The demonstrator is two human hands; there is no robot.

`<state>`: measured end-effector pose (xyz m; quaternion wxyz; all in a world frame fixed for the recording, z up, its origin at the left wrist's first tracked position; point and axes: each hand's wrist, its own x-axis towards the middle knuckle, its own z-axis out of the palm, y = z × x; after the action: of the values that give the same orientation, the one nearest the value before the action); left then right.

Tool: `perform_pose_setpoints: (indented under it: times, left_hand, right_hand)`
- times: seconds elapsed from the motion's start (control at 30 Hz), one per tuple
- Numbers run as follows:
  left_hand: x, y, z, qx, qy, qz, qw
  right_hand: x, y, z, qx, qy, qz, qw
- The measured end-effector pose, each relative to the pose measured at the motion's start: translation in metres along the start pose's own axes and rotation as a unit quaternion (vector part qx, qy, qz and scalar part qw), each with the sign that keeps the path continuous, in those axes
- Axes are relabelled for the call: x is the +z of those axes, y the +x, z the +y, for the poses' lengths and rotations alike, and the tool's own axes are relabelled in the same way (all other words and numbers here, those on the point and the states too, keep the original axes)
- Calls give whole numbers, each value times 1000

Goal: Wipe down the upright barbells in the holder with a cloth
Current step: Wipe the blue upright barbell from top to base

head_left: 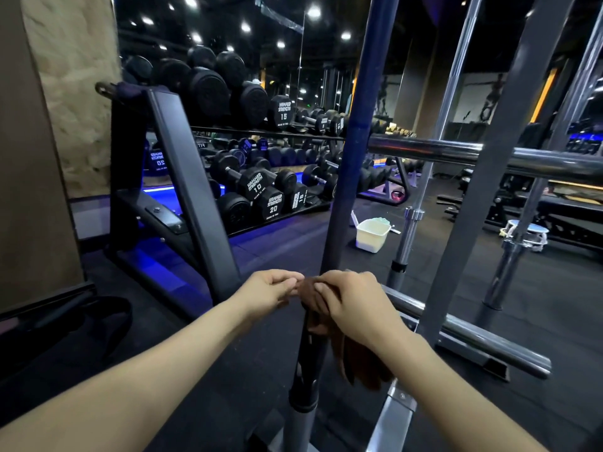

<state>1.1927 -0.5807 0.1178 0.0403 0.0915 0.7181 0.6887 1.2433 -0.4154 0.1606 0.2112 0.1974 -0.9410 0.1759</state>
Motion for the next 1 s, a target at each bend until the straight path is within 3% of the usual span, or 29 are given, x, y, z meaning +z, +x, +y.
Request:
perform_pose_setpoints:
  times: [0.2,0.37,0.5,0.73,0.9,1.0]
  left_hand:
    - [-4,-3,-3,-15,-46,-7,999]
    - [0,-2,-6,-8,-36,-11,999]
    - [8,-1,-10,1,-6,37,999]
    - [9,-3,-21,40,79,54,995]
    - [15,-9,-22,53,108,73,990]
    - [16,-11,-21,49,109,71,990]
  right_hand:
    - [17,25,-21,-2,-24,-3,1000]
    - [13,5,3,-1,22,13,1000]
    - [-3,-17,25,27,66,29,997]
    - [4,-22,37,81,102,111,985]
    - [26,-29,30,73,138,132,979]
    - [24,-35,41,95,113,100,984]
